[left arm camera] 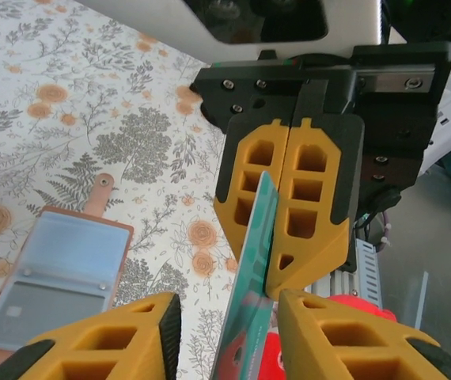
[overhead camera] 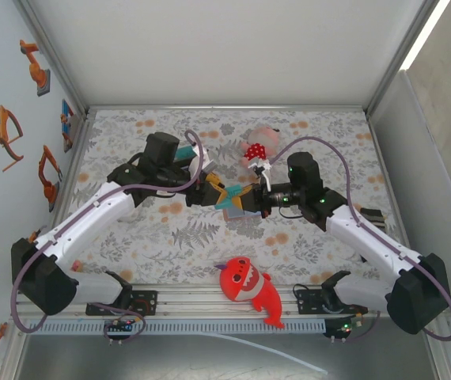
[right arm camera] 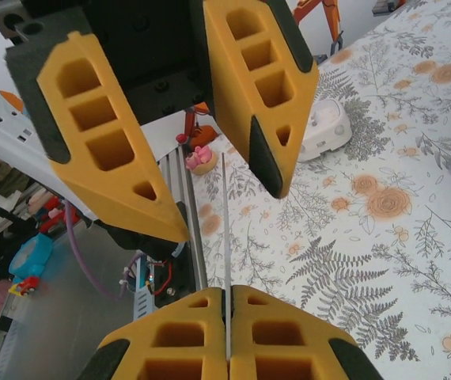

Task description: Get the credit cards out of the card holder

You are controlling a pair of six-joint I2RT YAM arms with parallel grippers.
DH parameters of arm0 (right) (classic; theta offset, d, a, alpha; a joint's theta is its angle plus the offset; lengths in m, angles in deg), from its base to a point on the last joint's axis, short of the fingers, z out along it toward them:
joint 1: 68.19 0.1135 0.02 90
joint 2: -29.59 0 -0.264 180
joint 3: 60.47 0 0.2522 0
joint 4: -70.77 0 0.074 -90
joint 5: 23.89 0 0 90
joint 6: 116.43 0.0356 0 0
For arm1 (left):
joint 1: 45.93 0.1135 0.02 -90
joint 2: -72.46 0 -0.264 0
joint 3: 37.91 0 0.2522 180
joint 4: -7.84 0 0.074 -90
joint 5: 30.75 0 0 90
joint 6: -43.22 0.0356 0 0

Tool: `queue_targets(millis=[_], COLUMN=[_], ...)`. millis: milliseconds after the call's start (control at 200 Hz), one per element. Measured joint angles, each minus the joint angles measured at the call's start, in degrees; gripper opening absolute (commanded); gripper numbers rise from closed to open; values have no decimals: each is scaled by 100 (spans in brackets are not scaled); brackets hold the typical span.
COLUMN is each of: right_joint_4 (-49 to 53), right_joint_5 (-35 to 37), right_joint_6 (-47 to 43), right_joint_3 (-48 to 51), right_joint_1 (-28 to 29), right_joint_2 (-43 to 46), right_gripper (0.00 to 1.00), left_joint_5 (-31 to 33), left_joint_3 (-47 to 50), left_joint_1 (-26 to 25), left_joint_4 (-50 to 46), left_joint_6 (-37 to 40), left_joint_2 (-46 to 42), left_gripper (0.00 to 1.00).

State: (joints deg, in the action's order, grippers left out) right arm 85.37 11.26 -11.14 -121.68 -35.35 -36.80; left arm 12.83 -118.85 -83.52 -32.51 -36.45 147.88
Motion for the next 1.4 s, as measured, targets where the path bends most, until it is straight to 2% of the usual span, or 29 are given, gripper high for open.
queue_targets(millis=[130,220,250,295,336,461,531,726,871,1147,1397], right_joint_4=[7,26,26,39,57,243,363,667,960,1246,1285], right_joint_5=[31,35,44,50,105,398,662,1423,2085,3150,3716], right_joint_6=[-15,-20,-26,-35,-48,-179,-203,-203,-170,20,232], right_joint_3=[2,0,2,2,0,-4,-4,-24,-129,-160,-160], right_joint_1=[-4,-13,-11,-11,-7,9,11,11,11,11,11], right_joint_2=[-2,-2,-2,-2,-2,37,105,293,297,293,267], right_gripper=[0,0,9,29,40,61,66,69,69,69,68], left_joint_5=[-120,-166,-168,-166,-168,-17,186,933,1237,1456,1423], left_joint_3=[-22,-35,-35,-35,-35,-35,-35,-15,-26,-334,-892], left_joint_1=[0,-15,-13,-9,-2,138,267,654,1106,1873,2396], left_joint_4=[-68,-98,-98,-96,-92,-81,-66,26,214,389,533], left_joint_6=[79,111,111,111,114,118,188,732,1176,2050,2573], left_joint_2=[44,44,44,44,44,44,44,52,306,1292,2052], left_gripper=[1,0,0,0,0,0,0,0,0,0,0])
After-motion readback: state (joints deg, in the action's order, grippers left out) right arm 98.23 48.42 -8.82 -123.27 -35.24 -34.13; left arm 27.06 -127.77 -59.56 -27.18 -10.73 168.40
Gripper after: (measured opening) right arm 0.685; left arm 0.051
